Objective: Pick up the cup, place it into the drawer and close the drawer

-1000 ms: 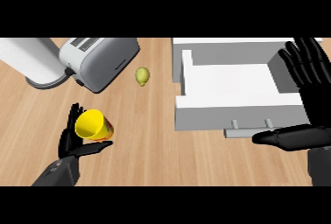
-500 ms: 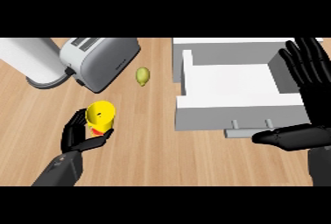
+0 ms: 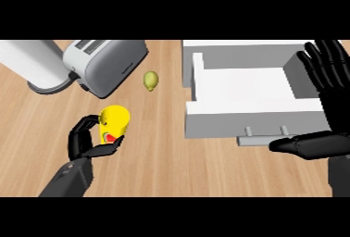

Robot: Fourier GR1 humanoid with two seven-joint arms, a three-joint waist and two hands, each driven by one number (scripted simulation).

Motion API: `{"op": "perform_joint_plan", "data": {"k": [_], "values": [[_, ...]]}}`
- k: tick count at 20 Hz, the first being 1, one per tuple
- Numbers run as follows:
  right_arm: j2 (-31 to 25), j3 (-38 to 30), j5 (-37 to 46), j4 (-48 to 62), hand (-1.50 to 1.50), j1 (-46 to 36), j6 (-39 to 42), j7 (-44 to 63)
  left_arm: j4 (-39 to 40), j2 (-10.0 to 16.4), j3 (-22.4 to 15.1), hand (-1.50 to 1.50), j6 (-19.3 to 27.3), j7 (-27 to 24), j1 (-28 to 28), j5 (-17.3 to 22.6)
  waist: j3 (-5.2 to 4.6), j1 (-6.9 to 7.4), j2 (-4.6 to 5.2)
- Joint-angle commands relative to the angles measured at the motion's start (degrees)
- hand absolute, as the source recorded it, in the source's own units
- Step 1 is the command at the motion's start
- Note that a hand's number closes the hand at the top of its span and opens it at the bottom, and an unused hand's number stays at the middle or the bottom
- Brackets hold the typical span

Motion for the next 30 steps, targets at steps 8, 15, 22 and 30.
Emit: {"op": "perform_joint_plan", "data": {"k": [8, 15, 22, 30], "values": [[-0.3, 0.1, 2.0, -0.2, -1.5, 4.8, 1.1, -3.3, -9.2, -2.0, -5.9, 1.5, -12.9, 2.8, -7.8, -1.3, 0.26, 1.4, -0.95], [0.5, -0.5, 2.2, 3.0, -1.5, 0.4, -1.0, -2.3, -20.2, -6.3, -10.0, 1.5, -9.1, 15.0, -14.7, -0.9, 0.26, 2.26, -0.9], [1.0, 0.0, 3.0, 1.9, -1.5, 2.8, -0.8, -3.9, -30.3, -7.3, -14.1, 1.5, -2.8, 33.6, -24.3, 1.9, 0.24, 1.83, -0.9], [-0.3, -1.2, 2.1, 3.9, -1.5, 0.7, 0.1, -4.2, -26.3, -8.6, -23.1, 1.5, 13.5, 46.8, -40.8, 5.4, 0.26, -0.27, -0.46]]}}
